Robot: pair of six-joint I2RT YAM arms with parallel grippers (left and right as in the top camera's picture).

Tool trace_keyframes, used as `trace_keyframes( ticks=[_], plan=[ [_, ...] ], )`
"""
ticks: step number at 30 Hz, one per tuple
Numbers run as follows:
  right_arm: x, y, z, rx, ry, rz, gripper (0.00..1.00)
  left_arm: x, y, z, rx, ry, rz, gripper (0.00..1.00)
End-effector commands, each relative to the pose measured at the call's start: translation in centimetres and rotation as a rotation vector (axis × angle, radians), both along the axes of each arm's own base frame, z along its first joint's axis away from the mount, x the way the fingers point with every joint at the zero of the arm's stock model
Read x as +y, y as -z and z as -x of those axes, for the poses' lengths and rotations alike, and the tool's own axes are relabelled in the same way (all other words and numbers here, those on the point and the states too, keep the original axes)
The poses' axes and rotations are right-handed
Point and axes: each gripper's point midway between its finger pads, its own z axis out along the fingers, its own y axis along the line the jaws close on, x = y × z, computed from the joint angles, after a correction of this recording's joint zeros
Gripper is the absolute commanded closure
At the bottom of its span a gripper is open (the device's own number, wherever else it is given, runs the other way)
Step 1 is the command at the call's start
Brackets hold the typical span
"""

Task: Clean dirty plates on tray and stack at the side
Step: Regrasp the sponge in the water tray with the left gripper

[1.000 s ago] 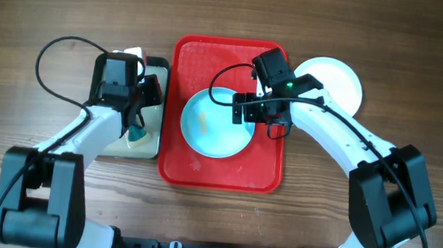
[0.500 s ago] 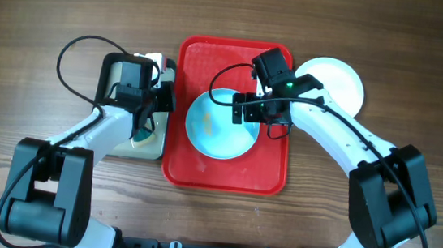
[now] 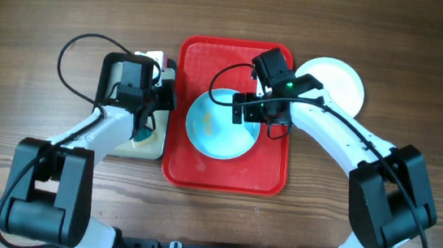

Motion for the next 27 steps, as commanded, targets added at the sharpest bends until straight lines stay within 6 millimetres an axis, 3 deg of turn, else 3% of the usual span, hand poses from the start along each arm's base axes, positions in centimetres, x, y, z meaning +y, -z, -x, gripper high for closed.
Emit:
trace_keyframes(
  ticks=[1, 5, 6, 8, 11, 14, 17, 24, 27],
  plan=[
    [0.3, -0.6, 0.0, -0.012, -0.006, -0.016, 0.0, -0.4, -1.2, -0.5, -0.035, 0.021, -0.006, 0.96],
    [0.3, -0.6, 0.0, -0.012, -0.006, -0.016, 0.0, 1.2, -6.7, -1.0, -0.137, -0.065, -0.016, 0.96],
    [0.3, -0.6, 0.0, -0.013, -0.006, -0.016, 0.01, 2.2, -8.5, -0.2, -0.148, -0.148, -0.007, 0.96],
    [0.3, -0.6, 0.0, -0.012, -0.006, -0.016, 0.01, 4.7, -9.6, 3.6, -0.055, -0.337, -0.009, 0.95],
    [0.3, -0.6, 0.0, -0.012, -0.005, -0.017, 0.01, 5.7, -8.0, 7.2, 0.087, -0.364, -0.064, 0.74],
    [0.4, -0.6, 0.0, -0.012, -0.005, -0.017, 0.01, 6.6, -5.6, 9.6, 0.216, -0.377, -0.138, 0.66],
    [0.4, -0.6, 0.0, -0.012, -0.005, -0.017, 0.01, 8.1, -3.6, 10.0, 0.276, -0.415, -0.236, 0.65],
    [0.3, -0.6, 0.0, -0.012, -0.006, -0.016, 0.01, 8.0, 1.0, 9.6, 0.386, -0.428, -0.262, 0.69],
    [0.3, -0.6, 0.0, -0.012, -0.005, -0.016, 0.0, 7.6, 2.0, 9.8, 0.42, -0.416, -0.253, 0.72]
  ],
)
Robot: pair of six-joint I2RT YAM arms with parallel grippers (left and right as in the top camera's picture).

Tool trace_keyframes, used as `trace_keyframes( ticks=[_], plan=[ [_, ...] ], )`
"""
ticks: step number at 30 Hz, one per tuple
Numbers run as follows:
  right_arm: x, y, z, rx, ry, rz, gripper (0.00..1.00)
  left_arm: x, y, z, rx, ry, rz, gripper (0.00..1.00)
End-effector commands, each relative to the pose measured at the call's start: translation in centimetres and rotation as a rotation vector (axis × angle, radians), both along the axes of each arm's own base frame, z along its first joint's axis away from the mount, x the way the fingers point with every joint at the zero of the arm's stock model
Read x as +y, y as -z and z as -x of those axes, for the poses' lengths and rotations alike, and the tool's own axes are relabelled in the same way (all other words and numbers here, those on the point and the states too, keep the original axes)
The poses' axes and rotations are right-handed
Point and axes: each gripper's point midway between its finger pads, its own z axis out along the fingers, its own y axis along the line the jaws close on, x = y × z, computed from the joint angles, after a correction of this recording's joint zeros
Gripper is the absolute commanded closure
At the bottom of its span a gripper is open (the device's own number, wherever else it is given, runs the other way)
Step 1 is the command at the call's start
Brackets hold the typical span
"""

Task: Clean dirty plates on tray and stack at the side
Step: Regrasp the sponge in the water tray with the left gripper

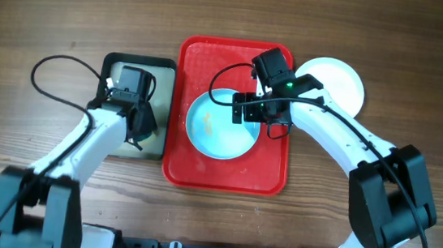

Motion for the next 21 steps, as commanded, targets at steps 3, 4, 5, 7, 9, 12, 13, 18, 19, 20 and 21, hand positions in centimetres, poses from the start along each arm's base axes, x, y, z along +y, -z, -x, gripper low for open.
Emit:
trace_keyframes(
  ticks=[3, 4, 5, 7, 9, 12, 13, 18, 19, 20, 21],
  plan=[
    [0.3, -0.6, 0.1, -0.009, -0.005, -0.015, 0.01, -0.2, 1.4, 0.4, 0.04, -0.02, 0.019, 0.76],
    [0.3, -0.6, 0.1, -0.009, -0.005, -0.015, 0.01, -0.3, 1.4, 0.5, 0.044, -0.019, 0.024, 0.78],
    [0.3, -0.6, 0.1, -0.009, -0.005, -0.015, 0.01, -0.3, 1.4, 0.5, 0.044, -0.019, 0.023, 0.84],
    [0.3, -0.6, 0.1, -0.009, -0.005, -0.015, 0.0, -0.5, 1.4, 0.3, 0.039, -0.02, 0.036, 0.88],
    [0.3, -0.6, 0.1, -0.009, -0.005, -0.015, 0.01, -1.0, 1.5, 0.2, 0.034, -0.013, 0.065, 0.92],
    [0.3, -0.6, 0.1, -0.009, -0.005, -0.015, 0.0, -1.1, 1.5, 0.1, 0.032, -0.012, 0.07, 0.96],
    [0.3, -0.6, 0.1, -0.009, -0.005, -0.015, 0.0, -1.1, 1.4, 0.1, 0.03, -0.011, 0.07, 0.96],
    [0.3, -0.6, 0.1, -0.009, -0.005, -0.015, 0.0, -1.2, 1.4, 0.0, 0.028, -0.011, 0.07, 0.68],
    [0.3, -0.6, 0.1, -0.009, -0.005, -0.015, 0.0, -1.2, 1.5, 0.0, 0.028, -0.011, 0.071, 0.69],
    [0.3, -0.6, 0.1, -0.009, -0.005, -0.015, 0.01, -1.2, 1.5, 0.1, 0.029, -0.012, 0.071, 0.73],
    [0.3, -0.6, 0.1, -0.009, -0.005, -0.015, 0.0, -1.2, 1.5, 0.1, 0.03, -0.011, 0.07, 0.73]
  ],
)
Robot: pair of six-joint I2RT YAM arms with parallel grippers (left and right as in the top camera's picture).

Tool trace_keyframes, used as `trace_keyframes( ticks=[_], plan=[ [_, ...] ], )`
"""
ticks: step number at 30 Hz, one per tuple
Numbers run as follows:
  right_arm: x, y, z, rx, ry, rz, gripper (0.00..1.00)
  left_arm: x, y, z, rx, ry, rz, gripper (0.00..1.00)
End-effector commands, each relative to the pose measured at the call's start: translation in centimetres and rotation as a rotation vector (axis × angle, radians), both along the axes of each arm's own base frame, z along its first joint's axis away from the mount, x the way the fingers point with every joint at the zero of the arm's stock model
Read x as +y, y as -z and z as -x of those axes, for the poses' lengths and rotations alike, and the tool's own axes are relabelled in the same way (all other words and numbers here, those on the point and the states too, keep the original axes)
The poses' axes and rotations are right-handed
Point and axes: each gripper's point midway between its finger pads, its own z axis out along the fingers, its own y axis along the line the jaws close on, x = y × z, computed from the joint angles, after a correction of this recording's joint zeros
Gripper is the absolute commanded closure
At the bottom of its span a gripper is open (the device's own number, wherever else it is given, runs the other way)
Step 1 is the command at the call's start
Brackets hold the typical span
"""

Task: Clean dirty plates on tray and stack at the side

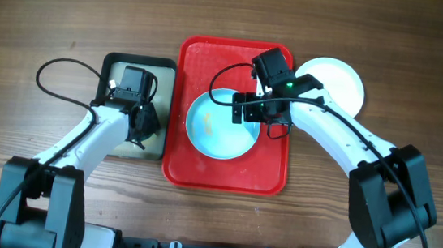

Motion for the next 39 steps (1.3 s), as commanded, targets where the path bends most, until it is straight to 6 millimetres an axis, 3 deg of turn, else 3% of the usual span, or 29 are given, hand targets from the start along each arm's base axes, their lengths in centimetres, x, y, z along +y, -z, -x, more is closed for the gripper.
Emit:
trace_keyframes(
  ticks=[1, 8, 12, 14, 18, 21, 24, 27, 39],
  plan=[
    [0.3, -0.6, 0.1, -0.009, -0.005, -0.015, 0.0, -0.1, 0.6, 0.3, 0.02, -0.003, 0.009, 0.73],
    [0.3, -0.6, 0.1, -0.009, -0.005, -0.015, 0.0, 0.0, 1.5, 0.8, 0.018, -0.025, 0.015, 0.73],
    [0.3, -0.6, 0.1, -0.009, -0.006, -0.014, 0.0, -0.1, 1.4, 0.5, 0.004, -0.025, 0.016, 0.92],
    [0.3, -0.6, 0.1, -0.009, -0.005, -0.014, 0.0, -0.1, 1.4, 0.4, 0.002, -0.017, 0.015, 0.96],
    [0.3, -0.6, 0.1, -0.009, -0.005, -0.015, 0.01, 0.2, -0.6, -1.1, -0.065, -0.025, -0.006, 0.96],
    [0.3, -0.6, 0.1, -0.01, -0.005, -0.015, 0.0, 2.0, -3.9, -2.1, -0.167, -0.056, -0.102, 0.96],
    [0.3, -0.6, 0.1, -0.01, -0.005, -0.015, 0.01, 2.1, -7.0, -3.2, -0.255, 0.119, -0.169, 0.96],
    [0.3, -0.6, 0.0, -0.01, -0.004, -0.016, 0.0, 2.0, -8.8, -3.3, -0.309, 0.138, -0.174, 0.96],
    [0.3, -0.6, 0.0, -0.01, -0.004, -0.015, 0.0, 1.5, -9.1, -3.3, -0.323, 0.147, -0.141, 0.96]
  ],
)
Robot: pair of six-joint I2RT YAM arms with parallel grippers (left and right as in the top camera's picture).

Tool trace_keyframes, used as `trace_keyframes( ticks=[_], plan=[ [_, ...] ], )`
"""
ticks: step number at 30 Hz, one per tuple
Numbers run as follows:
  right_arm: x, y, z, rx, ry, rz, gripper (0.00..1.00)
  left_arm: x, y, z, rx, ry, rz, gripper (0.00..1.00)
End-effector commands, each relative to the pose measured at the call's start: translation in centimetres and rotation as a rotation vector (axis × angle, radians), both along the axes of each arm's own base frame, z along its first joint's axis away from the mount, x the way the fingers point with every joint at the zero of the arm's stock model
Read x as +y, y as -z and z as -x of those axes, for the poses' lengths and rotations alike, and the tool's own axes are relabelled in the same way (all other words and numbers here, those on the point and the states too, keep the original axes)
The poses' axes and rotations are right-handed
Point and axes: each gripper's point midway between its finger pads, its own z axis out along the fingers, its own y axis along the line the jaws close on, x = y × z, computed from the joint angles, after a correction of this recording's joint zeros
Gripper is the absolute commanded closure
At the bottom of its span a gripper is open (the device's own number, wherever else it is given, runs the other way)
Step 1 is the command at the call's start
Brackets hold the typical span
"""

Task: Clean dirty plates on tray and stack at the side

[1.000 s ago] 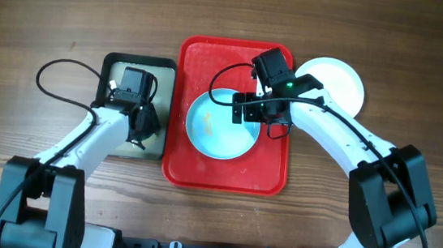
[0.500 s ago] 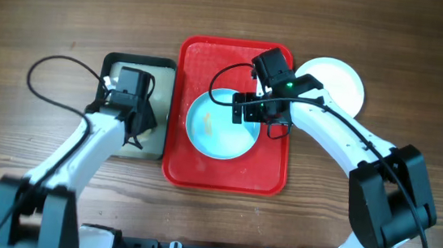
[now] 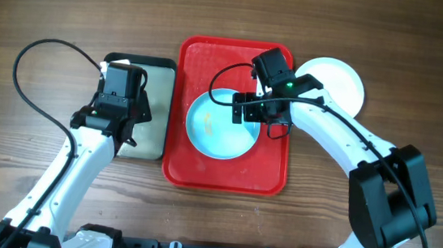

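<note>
A light blue plate [image 3: 219, 128] with small yellowish specks lies on the red tray [image 3: 229, 174]. My right gripper [image 3: 241, 108] sits on the plate's upper right rim and looks closed on it. A clean white plate [image 3: 338, 82] rests on the table right of the tray. My left gripper [image 3: 126, 127] hangs over the left part of the dark-rimmed sponge dish [image 3: 151, 109]. Its fingers are hidden under the wrist, and whether they hold anything does not show.
The sponge dish stands directly against the tray's left edge. The left arm's black cable [image 3: 40, 58] loops over the table at the far left. Bare wooden table lies above and below the tray.
My left wrist has moved left and slightly up over the sponge dish, and its arm now stretches straighter toward the front. The green bit seen under its fingers is gone from view. The right arm is unchanged.
My left gripper first stood at the dish's right side beside the tray, with a green patch below it. It then sat lower over the dish with the green bit at its fingers, stayed there, and now stands further left. My right gripper stayed on the blue plate's rim throughout.
</note>
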Motion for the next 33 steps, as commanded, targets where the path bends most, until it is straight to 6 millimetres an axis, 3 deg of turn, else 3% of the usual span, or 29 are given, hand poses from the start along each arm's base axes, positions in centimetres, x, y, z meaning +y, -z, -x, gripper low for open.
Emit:
trace_keyframes(
  ticks=[1, 28, 33],
  plan=[
    [0.3, -0.6, 0.0, -0.01, -0.004, -0.015, 0.01, -0.1, -1.1, -0.5, -0.028, 0.017, -0.002, 0.96],
    [0.3, -0.6, 0.0, -0.011, -0.005, -0.016, 0.01, 0.2, -0.8, 0.1, 0.003, 0.033, -0.029, 0.96],
    [0.7, -1.0, -1.2, -0.065, -0.003, -0.029, 0.02, 0.2, -0.7, 0.2, 0.011, 0.033, -0.03, 0.96]
  ],
)
